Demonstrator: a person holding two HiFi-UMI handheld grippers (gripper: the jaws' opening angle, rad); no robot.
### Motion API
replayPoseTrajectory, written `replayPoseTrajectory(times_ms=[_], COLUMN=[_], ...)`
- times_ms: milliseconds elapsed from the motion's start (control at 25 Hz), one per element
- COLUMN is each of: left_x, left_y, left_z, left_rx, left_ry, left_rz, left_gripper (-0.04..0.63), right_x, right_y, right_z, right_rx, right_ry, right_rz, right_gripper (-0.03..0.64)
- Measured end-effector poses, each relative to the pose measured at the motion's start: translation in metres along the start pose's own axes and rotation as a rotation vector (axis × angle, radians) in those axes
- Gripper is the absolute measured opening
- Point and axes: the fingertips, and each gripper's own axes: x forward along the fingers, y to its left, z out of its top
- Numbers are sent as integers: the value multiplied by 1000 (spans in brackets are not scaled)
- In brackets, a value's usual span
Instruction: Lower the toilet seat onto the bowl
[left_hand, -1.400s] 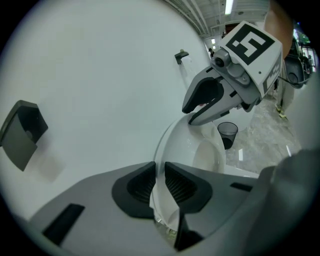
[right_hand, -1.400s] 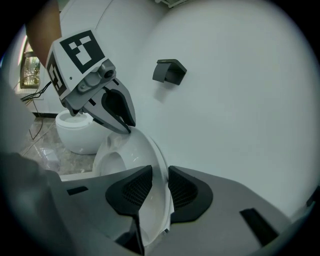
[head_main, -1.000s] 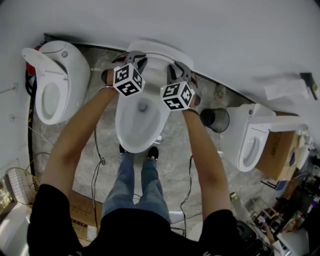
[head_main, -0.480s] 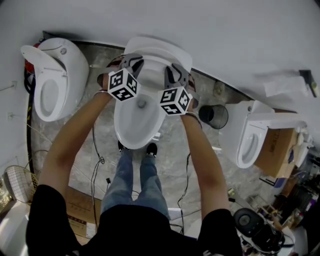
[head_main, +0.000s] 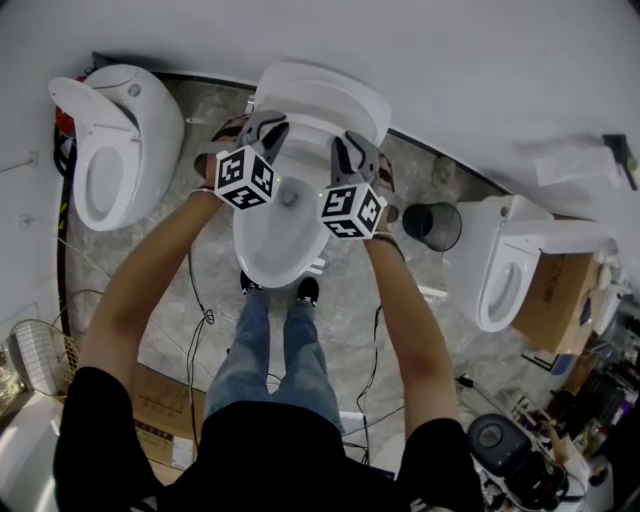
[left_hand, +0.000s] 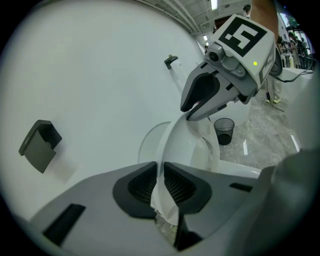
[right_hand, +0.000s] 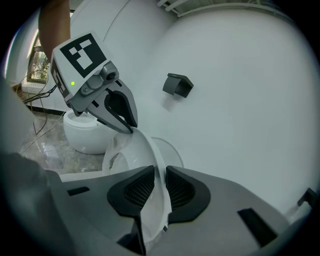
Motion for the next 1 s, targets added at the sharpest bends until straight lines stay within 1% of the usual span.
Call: replayPoseTrajectory(times_ms=[560,1000], left_x=[-39,-67], left_y=[-30,-60], left_z=[-9,-19], left_rx=[-9,-23], left_ry=[-20,-18], left_rz=[20,21], left_gripper=[48,48], right_x=[-38,-67], right_y=[34,65], right_z=[2,-1], right_rx=[-29,-40], right_ry=[-28,-42], right_rz=[-12,-8], right_gripper=[84,83])
